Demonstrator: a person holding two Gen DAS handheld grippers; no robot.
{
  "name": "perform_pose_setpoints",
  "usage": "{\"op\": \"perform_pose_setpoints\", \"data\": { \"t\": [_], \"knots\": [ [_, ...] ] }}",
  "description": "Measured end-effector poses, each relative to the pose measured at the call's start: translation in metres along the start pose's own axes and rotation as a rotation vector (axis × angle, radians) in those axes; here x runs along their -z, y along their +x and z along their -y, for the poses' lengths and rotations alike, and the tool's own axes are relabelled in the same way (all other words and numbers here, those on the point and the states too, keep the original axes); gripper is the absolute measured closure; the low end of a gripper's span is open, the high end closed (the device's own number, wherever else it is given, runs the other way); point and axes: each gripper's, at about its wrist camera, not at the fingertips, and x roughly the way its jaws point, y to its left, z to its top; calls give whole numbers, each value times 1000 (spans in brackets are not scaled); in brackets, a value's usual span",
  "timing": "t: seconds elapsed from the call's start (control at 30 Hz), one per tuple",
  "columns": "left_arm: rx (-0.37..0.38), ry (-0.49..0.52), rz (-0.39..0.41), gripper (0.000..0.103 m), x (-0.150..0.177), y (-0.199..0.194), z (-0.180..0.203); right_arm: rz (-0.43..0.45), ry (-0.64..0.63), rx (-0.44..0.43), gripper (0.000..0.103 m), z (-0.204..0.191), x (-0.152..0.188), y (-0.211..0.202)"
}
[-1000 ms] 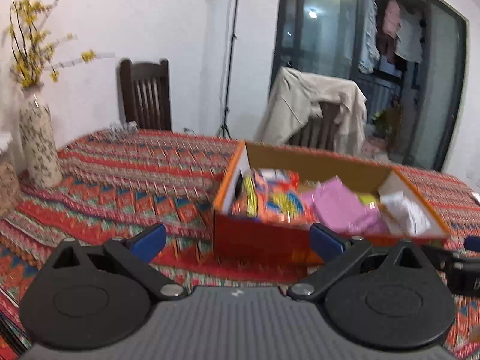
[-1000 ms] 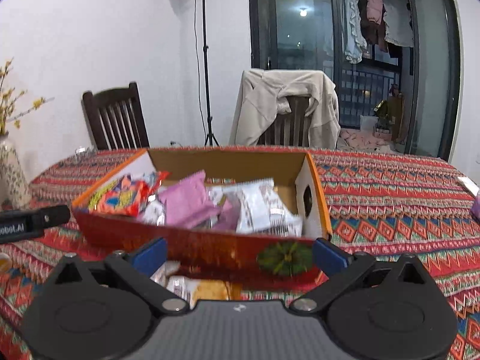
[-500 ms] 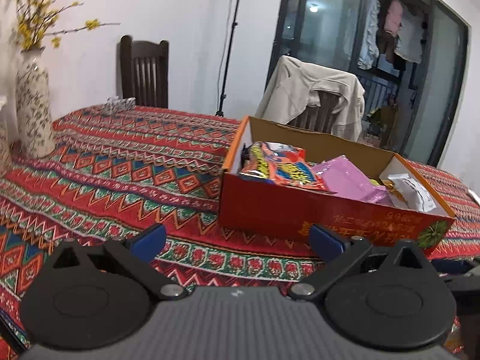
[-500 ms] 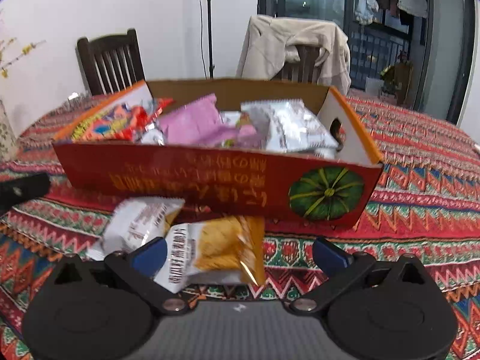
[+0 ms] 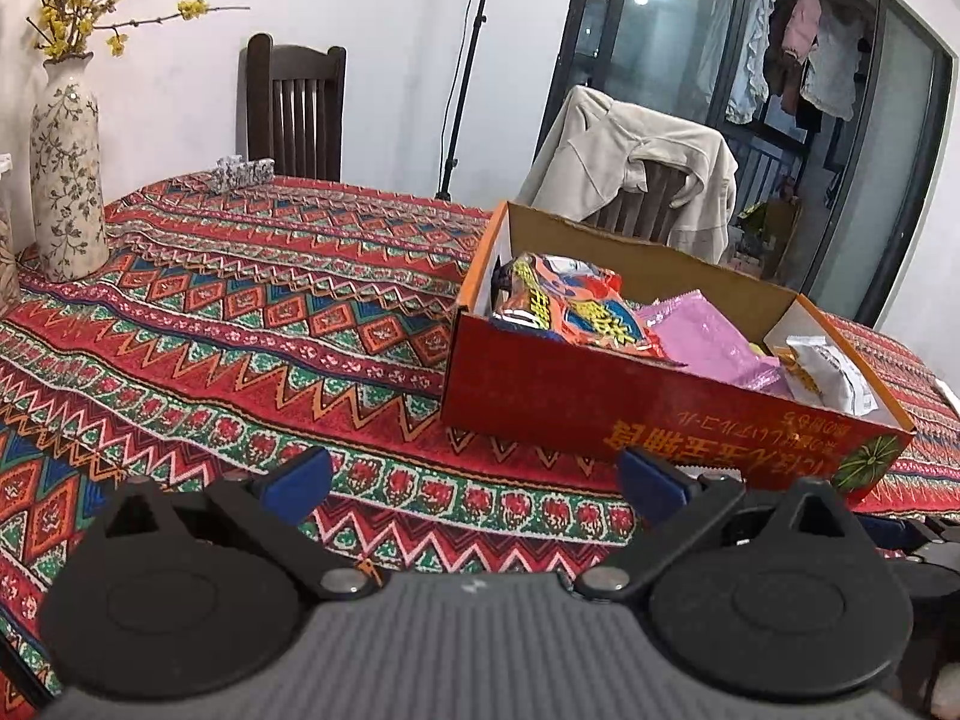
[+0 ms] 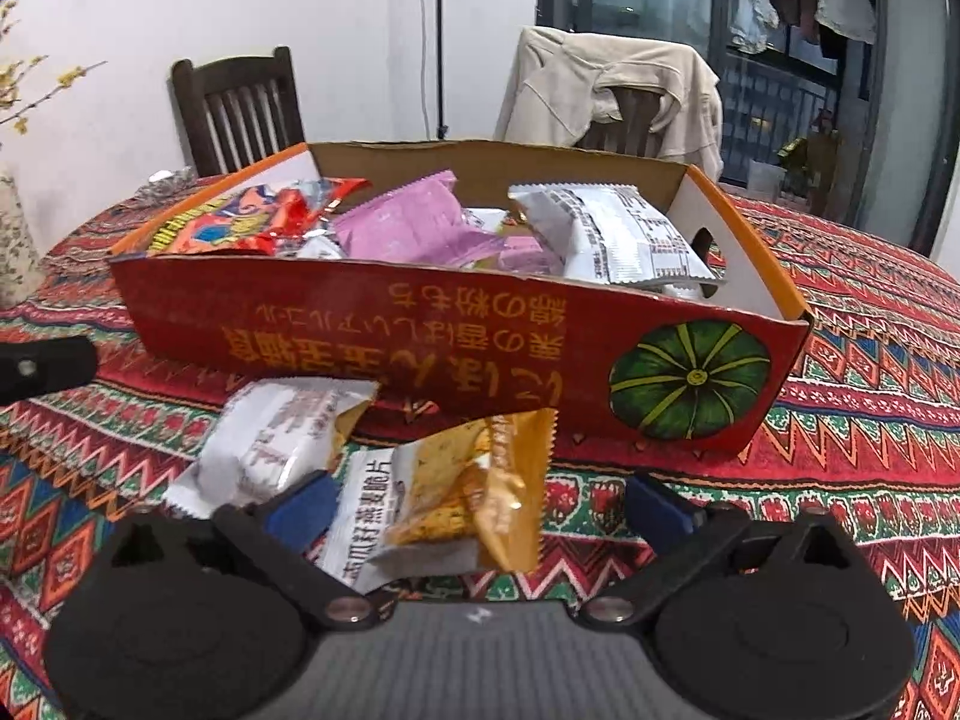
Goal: Organize snacks
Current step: 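Grasp a golden cracker packet with the right gripper while the left gripper grasps a white packet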
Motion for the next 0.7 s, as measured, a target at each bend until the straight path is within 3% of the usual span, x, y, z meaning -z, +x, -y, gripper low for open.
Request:
{"op": "perform_pose_setpoints", "data": {
  "t": [0.07,0.1,0.17,0.33,0.5,0.7],
  "knots": [
    [5,2,-7,0,1,1,1,16,-41,-35,39,-4,2,-7],
    [3,4,-6,0,1,1,1,26,-70,-52,48,-6,3,-12],
    [-4,6,-4,0,2,2,1,40,-115,-57,84,-10,5,-19],
    [-3,1,-30,0,3,7,0,167,-101,-60,85,6,15,-44],
    [-3,22,-17,0,4,6,5,285,33,-67,85,36,18,-68],
    [1,62,-5,0,8,5,15,269,91,-80,85,48,18,-67]
  ]
}}
